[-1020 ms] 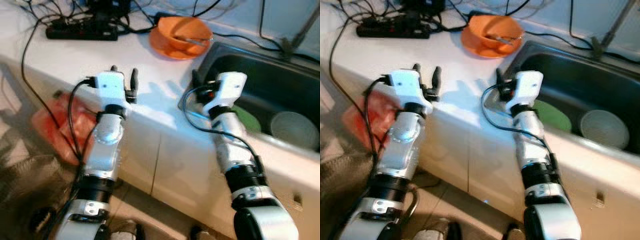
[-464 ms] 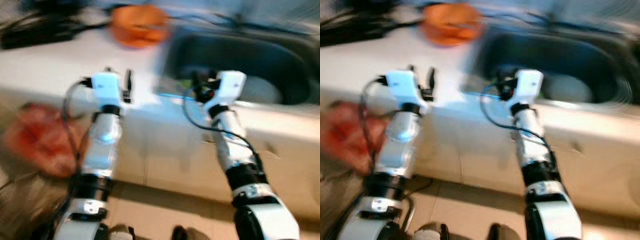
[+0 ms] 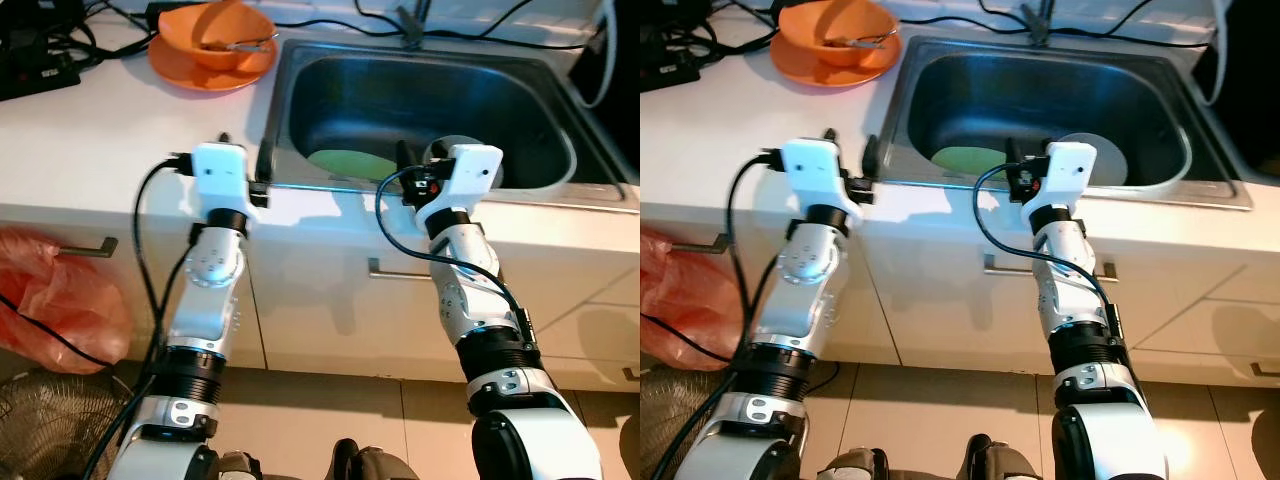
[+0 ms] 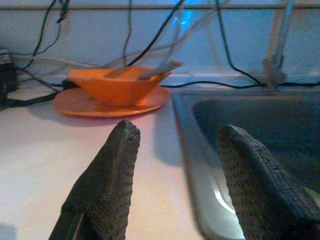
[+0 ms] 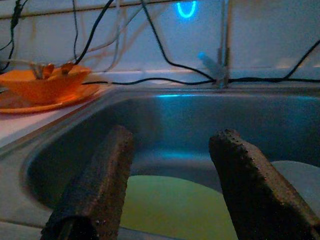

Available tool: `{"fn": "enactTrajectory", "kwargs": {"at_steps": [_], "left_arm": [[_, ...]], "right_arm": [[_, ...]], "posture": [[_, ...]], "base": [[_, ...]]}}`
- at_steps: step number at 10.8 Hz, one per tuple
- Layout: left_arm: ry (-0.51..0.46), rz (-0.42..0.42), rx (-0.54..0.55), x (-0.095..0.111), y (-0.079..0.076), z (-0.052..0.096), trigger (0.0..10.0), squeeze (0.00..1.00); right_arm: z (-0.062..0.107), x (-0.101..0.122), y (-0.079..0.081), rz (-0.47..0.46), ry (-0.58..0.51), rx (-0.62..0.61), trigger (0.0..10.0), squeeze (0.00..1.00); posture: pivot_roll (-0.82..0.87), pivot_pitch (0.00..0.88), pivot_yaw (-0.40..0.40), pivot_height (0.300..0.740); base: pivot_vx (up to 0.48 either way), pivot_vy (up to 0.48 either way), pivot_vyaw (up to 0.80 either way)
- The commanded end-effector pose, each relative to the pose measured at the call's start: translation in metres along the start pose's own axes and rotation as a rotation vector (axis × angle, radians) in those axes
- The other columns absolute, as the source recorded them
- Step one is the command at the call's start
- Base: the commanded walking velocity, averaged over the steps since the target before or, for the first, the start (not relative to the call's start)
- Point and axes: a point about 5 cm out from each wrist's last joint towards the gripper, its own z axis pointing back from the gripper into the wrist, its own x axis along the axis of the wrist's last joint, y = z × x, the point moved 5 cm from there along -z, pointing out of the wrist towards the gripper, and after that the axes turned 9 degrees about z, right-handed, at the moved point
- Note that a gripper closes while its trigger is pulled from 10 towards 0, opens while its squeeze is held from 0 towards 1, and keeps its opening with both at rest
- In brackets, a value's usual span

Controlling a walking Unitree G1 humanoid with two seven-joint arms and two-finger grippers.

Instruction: Kitchen organization

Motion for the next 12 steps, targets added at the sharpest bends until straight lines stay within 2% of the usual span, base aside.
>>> {"fn": "enactTrajectory", "kwargs": {"at_steps": [1,4,6,12], "left_arm": [[-0.029,-0.005,0.003,0.009,-0.002,-0.002,10.0,0.0],[-0.03,-0.006,0.012,0.009,0.0,-0.003,10.0,0.0],[-0.028,-0.007,0.013,0.009,0.0,-0.003,10.0,0.0],[-0.021,-0.011,0.008,0.008,-0.002,-0.004,10.0,0.0]], "right_arm": [[-0.001,0.001,0.002,0.005,-0.005,0.004,10.0,0.0],[0.0,0.002,0.006,0.034,-0.01,0.034,10.0,0.0],[0.001,0.005,0.013,0.049,-0.032,0.064,10.0,0.0],[0.0,0.001,0.008,0.029,-0.01,0.044,10.0,0.0]], "posture": [[0.08,0.137,-0.033,0.74],[0.08,0.14,-0.035,0.74],[0.08,0.139,-0.036,0.74],[0.08,0.133,-0.035,0.74]], "base": [[0.24,0.0,0.0],[0.257,0.0,0.0],[0.259,0.0,0.75],[0.259,0.0,0.0]]}}
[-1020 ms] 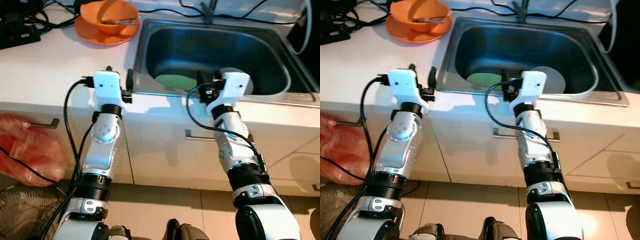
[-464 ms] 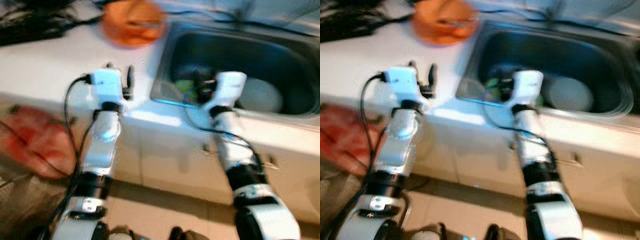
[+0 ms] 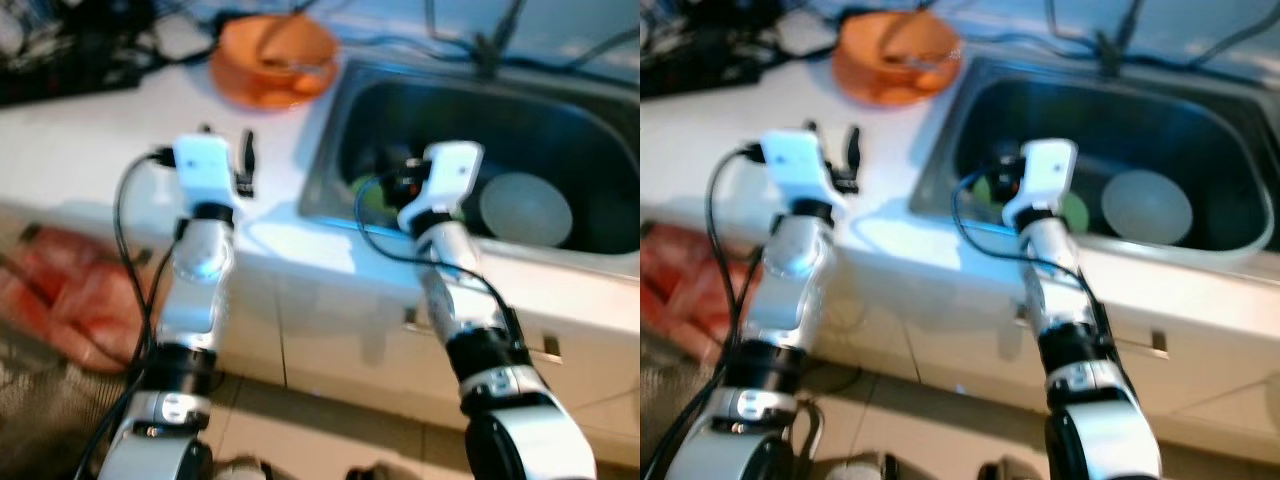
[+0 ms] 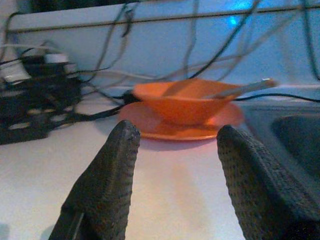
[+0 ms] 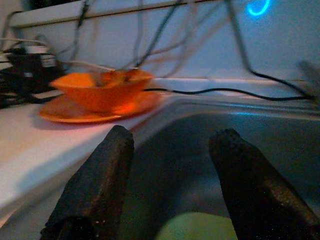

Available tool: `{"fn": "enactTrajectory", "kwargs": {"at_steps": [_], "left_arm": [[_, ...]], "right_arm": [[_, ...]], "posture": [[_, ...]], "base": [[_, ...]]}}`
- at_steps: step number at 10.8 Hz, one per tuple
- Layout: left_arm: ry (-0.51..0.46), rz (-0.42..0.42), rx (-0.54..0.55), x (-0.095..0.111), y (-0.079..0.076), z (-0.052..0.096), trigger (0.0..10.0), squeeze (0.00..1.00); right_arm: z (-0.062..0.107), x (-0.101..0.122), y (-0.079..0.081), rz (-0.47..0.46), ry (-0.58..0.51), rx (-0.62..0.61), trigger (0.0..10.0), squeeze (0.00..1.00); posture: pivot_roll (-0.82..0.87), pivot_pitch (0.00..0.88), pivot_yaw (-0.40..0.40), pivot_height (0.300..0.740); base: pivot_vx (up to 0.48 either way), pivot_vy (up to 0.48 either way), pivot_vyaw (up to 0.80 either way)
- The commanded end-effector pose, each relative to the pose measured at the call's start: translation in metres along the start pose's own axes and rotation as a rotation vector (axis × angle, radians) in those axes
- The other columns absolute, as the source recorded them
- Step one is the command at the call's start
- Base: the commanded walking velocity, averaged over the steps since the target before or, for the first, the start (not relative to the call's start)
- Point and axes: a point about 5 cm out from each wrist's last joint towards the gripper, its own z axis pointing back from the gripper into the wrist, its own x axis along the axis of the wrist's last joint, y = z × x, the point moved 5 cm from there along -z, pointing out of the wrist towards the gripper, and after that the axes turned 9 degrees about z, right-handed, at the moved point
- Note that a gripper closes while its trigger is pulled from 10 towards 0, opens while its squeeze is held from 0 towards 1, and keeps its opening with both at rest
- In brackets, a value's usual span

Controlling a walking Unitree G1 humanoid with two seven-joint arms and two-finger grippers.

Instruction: Kitchen organization

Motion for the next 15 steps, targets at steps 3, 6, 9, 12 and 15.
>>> {"fn": "enactTrajectory", "kwargs": {"at_steps": [3,6,9,12,15], "left_arm": [[-0.004,0.003,-0.021,0.003,-0.008,-0.002,10.0,0.0],[-0.029,-0.006,-0.015,0.014,-0.005,-0.005,10.0,0.0],[-0.029,-0.02,-0.005,0.017,0.001,-0.006,10.0,0.0],[-0.02,-0.026,0.006,0.017,0.005,-0.005,10.0,0.0],[-0.017,-0.023,0.011,0.016,0.005,-0.005,10.0,0.0]], "right_arm": [[0.001,-0.001,-0.009,0.0,0.003,-0.023,10.0,0.0],[-0.003,0.008,-0.017,-0.009,-0.016,-0.044,10.0,0.0],[-0.004,0.01,-0.02,-0.003,-0.016,-0.049,10.0,0.0],[-0.003,0.007,-0.022,-0.004,-0.003,-0.054,10.0,0.0],[-0.003,0.005,-0.023,-0.01,0.005,-0.056,10.0,0.0]], "posture": [[0.08,0.127,-0.035,0.74],[0.08,0.133,-0.037,0.74],[0.08,0.135,-0.04,0.74],[0.08,0.137,-0.041,0.74],[0.08,0.139,-0.042,0.74]], "base": [[0.26,0.0,0.0],[0.262,0.0,0.0],[0.269,0.0,0.0],[0.277,0.0,0.0],[0.284,0.0,0.0]]}}
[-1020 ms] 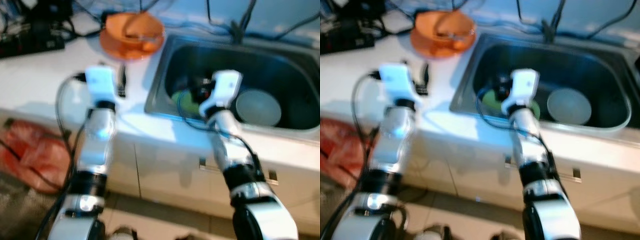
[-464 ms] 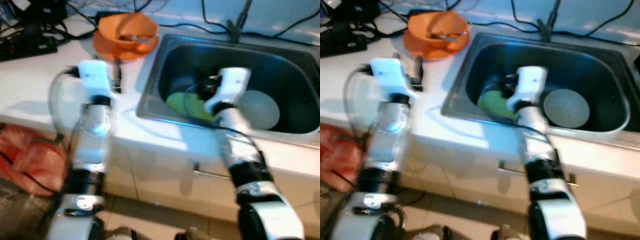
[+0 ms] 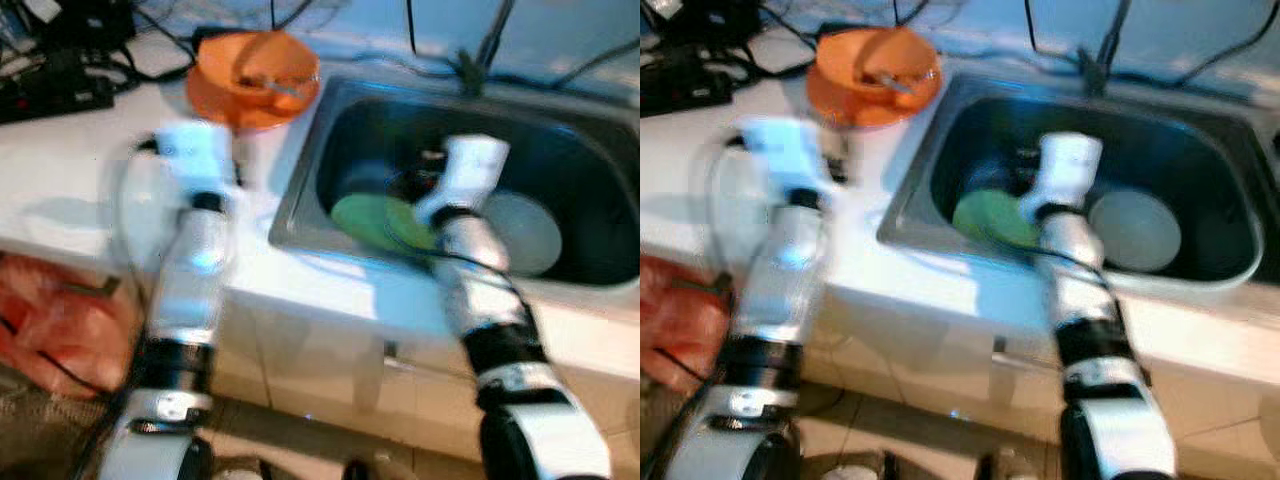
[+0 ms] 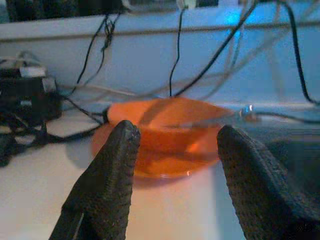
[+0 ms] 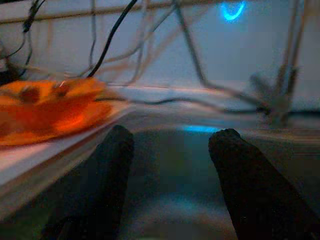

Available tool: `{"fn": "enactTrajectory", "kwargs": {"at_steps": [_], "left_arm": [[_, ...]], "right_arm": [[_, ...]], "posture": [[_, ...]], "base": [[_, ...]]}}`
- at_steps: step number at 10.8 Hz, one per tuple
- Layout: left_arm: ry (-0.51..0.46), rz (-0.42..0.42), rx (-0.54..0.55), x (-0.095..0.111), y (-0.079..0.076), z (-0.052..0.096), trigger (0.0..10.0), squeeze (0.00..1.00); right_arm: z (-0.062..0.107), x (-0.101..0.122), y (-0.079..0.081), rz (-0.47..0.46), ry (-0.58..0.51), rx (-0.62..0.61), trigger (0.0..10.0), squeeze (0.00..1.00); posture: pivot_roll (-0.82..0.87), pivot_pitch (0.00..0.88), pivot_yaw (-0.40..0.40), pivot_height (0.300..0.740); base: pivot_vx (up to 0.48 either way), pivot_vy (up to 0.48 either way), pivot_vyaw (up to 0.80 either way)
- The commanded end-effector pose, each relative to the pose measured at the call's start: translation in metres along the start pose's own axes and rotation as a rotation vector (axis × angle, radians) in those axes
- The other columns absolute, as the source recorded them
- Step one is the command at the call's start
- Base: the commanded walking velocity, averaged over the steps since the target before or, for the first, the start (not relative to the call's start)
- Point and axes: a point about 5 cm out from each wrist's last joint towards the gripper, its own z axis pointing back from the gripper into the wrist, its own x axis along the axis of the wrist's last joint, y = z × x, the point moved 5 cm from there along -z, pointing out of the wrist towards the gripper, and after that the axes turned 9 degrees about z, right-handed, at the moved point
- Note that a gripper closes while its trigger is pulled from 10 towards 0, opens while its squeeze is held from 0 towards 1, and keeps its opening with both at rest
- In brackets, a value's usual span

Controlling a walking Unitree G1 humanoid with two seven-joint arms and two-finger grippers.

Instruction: Kitchen organization

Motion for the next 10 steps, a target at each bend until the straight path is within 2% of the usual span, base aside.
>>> {"fn": "enactTrajectory", "kwargs": {"at_steps": [1,9,10], "left_arm": [[-0.01,-0.016,0.026,0.0045,0.0109,-0.0005,10.0,0.0],[-0.004,-0.014,0.019,0.0046,0.0094,-0.0013,10.0,0.0],[-0.007,-0.01,-0.002,0.0057,0.0058,-0.0017,10.0,0.0]], "right_arm": [[-0.003,0.005,0.0073,-0.018,-0.012,0.015,10.0,0.0],[-0.0035,0.0042,0.009,-0.019,-0.007,0.022,10.0,0.0],[-0.0035,0.0041,0.0091,-0.019,-0.007,0.021,10.0,0.0]], "posture": [[0.08,0.14,-0.042,0.74],[0.08,0.136,-0.043,0.74],[0.09,0.136,-0.042,0.74]], "base": [[0.277,0.0,0.0],[0.283,0.248,0.0],[0.0,0.0,0.0]]}}
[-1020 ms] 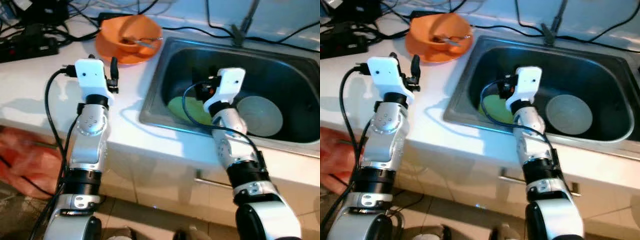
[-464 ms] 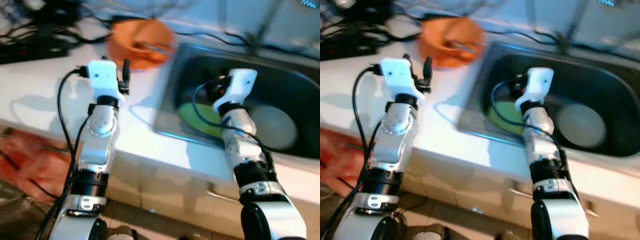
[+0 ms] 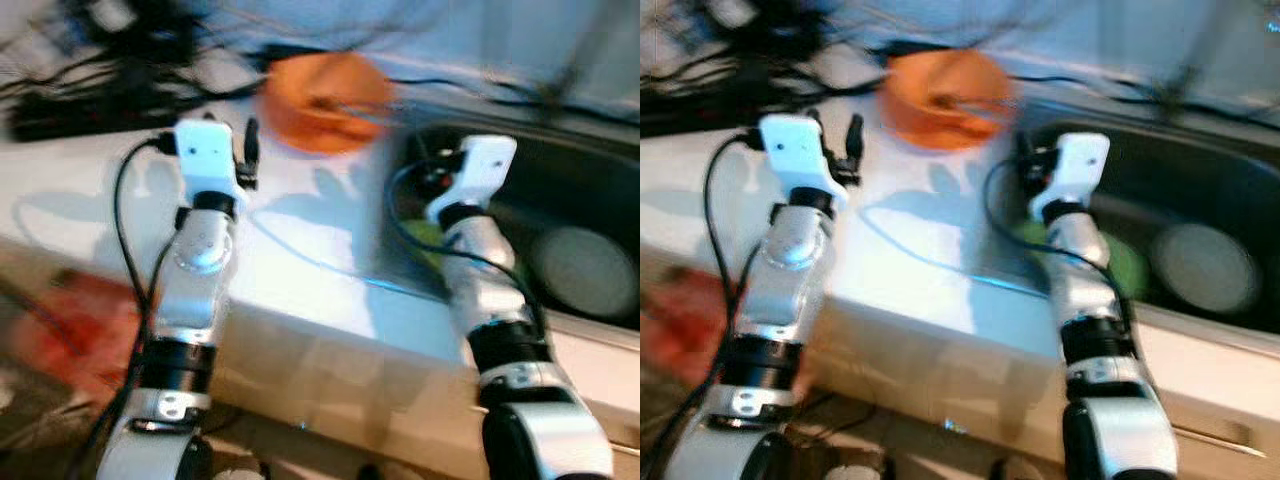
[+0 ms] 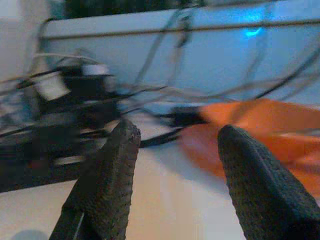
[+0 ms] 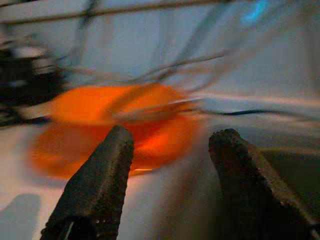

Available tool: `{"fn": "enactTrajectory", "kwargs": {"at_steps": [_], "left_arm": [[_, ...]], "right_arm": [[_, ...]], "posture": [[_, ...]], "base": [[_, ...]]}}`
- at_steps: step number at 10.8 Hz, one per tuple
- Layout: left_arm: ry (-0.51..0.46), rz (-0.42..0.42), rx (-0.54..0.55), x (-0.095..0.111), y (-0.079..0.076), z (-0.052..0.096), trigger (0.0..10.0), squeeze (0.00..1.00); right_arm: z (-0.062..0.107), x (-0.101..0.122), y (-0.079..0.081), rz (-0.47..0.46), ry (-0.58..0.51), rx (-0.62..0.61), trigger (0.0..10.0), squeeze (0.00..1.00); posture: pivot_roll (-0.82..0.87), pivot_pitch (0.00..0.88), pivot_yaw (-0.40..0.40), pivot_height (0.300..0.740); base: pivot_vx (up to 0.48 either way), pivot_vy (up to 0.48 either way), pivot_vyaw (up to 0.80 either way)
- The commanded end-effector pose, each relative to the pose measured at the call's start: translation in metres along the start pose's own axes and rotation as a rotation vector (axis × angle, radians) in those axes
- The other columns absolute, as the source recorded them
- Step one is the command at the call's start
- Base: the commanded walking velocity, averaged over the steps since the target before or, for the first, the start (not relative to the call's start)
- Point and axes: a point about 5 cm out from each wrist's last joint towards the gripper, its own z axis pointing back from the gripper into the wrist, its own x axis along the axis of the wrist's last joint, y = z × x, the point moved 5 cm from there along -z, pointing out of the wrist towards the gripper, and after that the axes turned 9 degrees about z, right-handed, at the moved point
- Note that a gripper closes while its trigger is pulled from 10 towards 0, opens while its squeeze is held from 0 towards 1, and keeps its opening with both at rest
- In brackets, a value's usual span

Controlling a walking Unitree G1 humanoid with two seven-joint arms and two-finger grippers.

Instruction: Kitchen organization

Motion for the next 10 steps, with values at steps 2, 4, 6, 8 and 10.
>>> {"fn": "enactTrajectory", "kwargs": {"at_steps": [2,4,6,8,10], "left_arm": [[0.0,0.024,-0.07,0.0,-0.017,0.002,10.0,0.0],[0.015,0.034,-0.09,-0.003,-0.02,0.003,10.0,0.0],[0.032,0.031,-0.104,-0.006,-0.022,0.003,10.0,0.0],[0.047,0.032,-0.127,-0.008,-0.025,0.004,10.0,0.0],[0.058,0.025,-0.134,-0.009,-0.026,0.003,10.0,0.0]], "right_arm": [[-0.001,-0.005,-0.011,0.009,0.044,-0.035,10.0,0.0],[-0.001,-0.008,-0.012,0.02,0.054,-0.043,10.0,0.0],[-0.001,-0.008,-0.014,0.024,0.056,-0.053,10.0,0.0],[-0.001,-0.008,-0.015,0.028,0.052,-0.064,10.0,0.0],[-0.001,-0.007,-0.015,0.022,0.049,-0.064,10.0,0.0]], "posture": [[0.09,0.135,-0.042,0.74],[0.09,0.135,-0.04,0.74],[0.09,0.136,-0.039,0.74],[0.09,0.135,-0.04,0.74],[0.09,0.136,-0.041,0.74]], "base": [[0.0,0.0,-0.4],[0.0,0.0,-0.8],[0.0,0.0,-0.79],[0.0,0.0,0.0],[0.0,0.0,0.0]]}}
